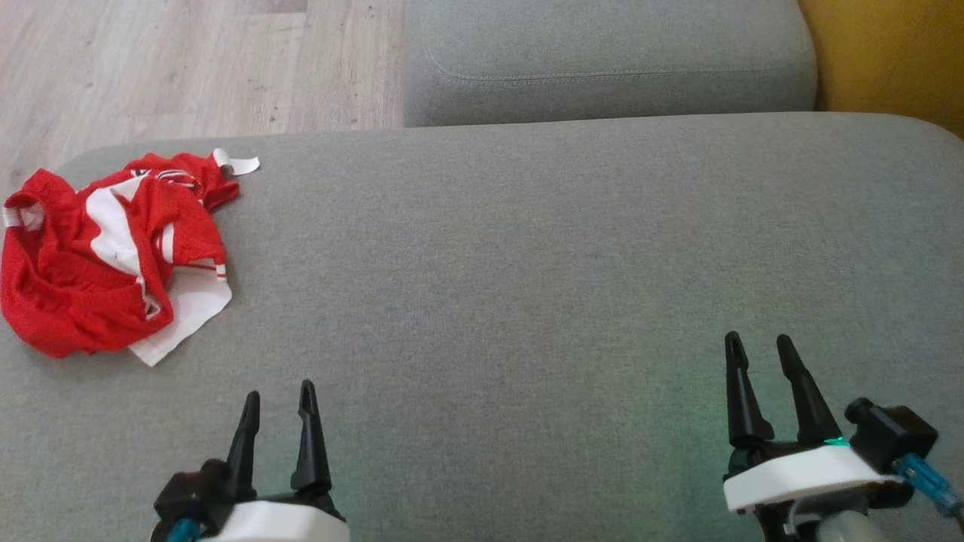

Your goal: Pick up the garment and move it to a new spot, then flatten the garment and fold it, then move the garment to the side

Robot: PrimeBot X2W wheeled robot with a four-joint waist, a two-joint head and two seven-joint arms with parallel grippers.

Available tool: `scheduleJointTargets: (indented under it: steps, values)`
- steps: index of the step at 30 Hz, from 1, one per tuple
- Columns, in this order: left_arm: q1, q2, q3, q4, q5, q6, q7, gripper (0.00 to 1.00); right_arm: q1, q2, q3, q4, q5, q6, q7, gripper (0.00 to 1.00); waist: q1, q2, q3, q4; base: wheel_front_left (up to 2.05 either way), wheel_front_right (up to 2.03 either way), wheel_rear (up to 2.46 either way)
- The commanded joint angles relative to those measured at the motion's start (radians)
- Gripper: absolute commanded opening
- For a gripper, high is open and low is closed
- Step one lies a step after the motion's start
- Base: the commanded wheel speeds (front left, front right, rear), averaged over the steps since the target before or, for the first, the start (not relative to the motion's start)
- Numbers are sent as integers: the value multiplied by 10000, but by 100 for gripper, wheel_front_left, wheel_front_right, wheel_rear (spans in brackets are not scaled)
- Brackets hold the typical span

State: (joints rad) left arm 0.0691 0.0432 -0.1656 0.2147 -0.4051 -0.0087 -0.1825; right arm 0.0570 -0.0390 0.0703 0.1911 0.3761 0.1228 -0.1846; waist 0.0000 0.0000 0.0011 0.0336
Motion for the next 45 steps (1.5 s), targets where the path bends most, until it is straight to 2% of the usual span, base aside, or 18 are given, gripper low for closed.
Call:
scheduleJointTargets:
  steps: [1,22,45]
  values:
    - [-163,60,136,-291,292,59,-174,100,-136,-95,280,-402,-307,65,-156,100,0,0,1,2,0,0,0]
    - [-38,70,-115,3,2339,261,-793,100,-89,-112,655,-74,-2747,79,-772,100,0,0,37,102,0,0,0]
    - [-95,70,-5,192,2140,261,-793,100,-140,-112,678,-16,-2784,79,-772,100,0,0,92,127,0,0,0]
